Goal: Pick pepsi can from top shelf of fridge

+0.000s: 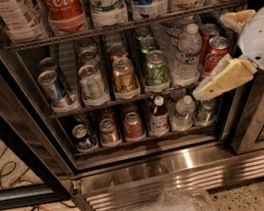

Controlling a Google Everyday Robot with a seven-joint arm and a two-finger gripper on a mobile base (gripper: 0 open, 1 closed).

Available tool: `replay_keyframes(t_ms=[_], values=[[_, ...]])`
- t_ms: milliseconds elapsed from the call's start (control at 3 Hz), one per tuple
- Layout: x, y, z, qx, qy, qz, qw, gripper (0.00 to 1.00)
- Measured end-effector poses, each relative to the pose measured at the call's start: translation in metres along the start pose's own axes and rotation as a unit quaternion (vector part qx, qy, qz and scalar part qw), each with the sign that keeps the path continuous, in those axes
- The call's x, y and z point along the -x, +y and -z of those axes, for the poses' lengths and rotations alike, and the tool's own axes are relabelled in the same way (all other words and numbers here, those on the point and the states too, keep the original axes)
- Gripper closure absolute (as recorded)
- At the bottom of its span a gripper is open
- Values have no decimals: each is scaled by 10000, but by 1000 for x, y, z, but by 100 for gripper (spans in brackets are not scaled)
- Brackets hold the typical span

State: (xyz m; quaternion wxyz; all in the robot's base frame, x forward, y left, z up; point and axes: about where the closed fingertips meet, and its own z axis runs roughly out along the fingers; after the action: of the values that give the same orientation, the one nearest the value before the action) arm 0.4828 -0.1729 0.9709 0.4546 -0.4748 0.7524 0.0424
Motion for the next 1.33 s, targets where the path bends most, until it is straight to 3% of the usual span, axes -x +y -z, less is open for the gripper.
replay_keyframes(t_ms=[333, 667, 1000, 1333], values=[[-2, -15, -14, -377, -731, -342, 9960, 0], [-1, -25, -17, -655, -1422, -803, 9844, 0], [16, -23, -13, -624, -1719, -1039, 9776, 0], [16, -23, -13, -623, -1718, -1040, 9776, 0]])
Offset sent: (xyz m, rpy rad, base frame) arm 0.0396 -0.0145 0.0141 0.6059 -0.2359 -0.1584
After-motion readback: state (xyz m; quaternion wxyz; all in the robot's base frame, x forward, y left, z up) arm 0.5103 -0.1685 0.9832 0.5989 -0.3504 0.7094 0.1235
